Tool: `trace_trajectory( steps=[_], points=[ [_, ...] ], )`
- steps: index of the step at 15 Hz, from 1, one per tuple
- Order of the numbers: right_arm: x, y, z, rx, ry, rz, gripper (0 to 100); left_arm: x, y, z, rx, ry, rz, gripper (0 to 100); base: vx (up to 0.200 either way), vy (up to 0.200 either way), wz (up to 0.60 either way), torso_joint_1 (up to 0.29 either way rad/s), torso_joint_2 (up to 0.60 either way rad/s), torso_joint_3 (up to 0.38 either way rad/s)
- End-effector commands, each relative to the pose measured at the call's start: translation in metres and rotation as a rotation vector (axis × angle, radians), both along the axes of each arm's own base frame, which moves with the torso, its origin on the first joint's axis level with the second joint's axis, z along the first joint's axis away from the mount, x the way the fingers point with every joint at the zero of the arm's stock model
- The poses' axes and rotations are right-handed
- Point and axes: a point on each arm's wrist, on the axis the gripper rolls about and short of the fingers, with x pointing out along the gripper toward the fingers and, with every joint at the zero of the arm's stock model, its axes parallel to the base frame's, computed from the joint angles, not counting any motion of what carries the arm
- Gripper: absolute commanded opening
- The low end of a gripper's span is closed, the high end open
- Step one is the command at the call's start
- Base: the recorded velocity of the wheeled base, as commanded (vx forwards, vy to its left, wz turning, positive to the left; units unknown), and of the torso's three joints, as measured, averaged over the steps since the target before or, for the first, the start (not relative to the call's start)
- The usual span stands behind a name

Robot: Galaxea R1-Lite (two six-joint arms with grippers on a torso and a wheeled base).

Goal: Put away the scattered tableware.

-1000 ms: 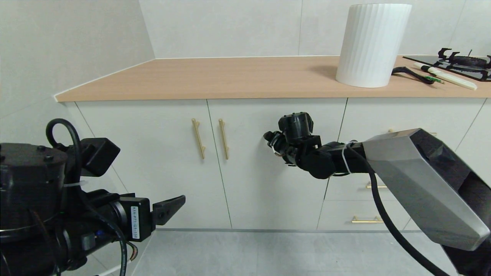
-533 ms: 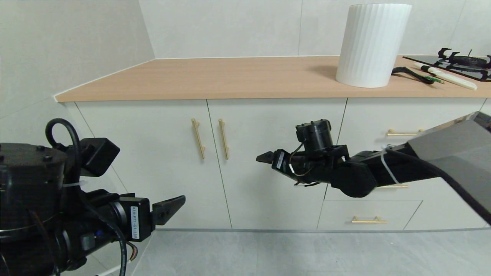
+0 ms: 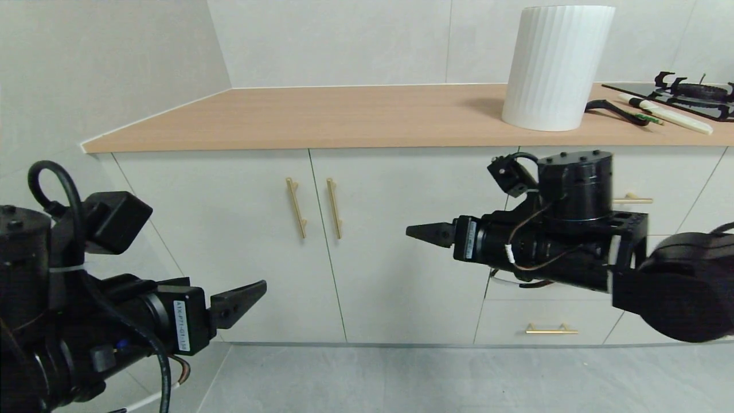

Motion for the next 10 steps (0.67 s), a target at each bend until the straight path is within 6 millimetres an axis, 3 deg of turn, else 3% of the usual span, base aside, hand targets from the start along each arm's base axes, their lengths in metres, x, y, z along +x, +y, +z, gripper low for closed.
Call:
trace_trajectory(
  steps=[1,3,6,7,8,10],
  points=[
    [-0.074,-0.058,0.049,0.053,-0.187,-0.07,100,-0.011,0.011,0.011,-0.011,-0.061,0.014,100,0.0,0.0,0.0,0.0,0.0,0.0],
    [-0.118,-0.097,0.051,0.016,-0.296,-0.133,100,-0.024,0.023,0.021,0.011,-0.136,0.01,100,0.0,0.0,0.0,0.0,0.0,0.0],
    [-0.181,-0.153,0.031,-0.031,-0.44,-0.23,100,-0.055,0.051,0.031,0.041,-0.263,0.073,100,0.0,0.0,0.0,0.0,0.0,0.0],
    [-0.19,-0.161,0.03,-0.032,-0.454,-0.251,100,-0.06,0.055,0.032,0.041,-0.282,0.083,100,0.0,0.0,0.0,0.0,0.0,0.0],
    [-0.222,-0.183,0.018,-0.055,-0.461,-0.332,100,-0.081,0.067,0.031,0.035,-0.345,0.117,100,0.0,0.0,0.0,0.0,0.0,0.0],
    [-0.262,-0.202,0.0,-0.125,-0.478,-0.431,100,-0.109,0.081,0.025,0.034,-0.425,0.154,100,0.0,0.0,0.0,0.0,0.0,0.0]
  ],
)
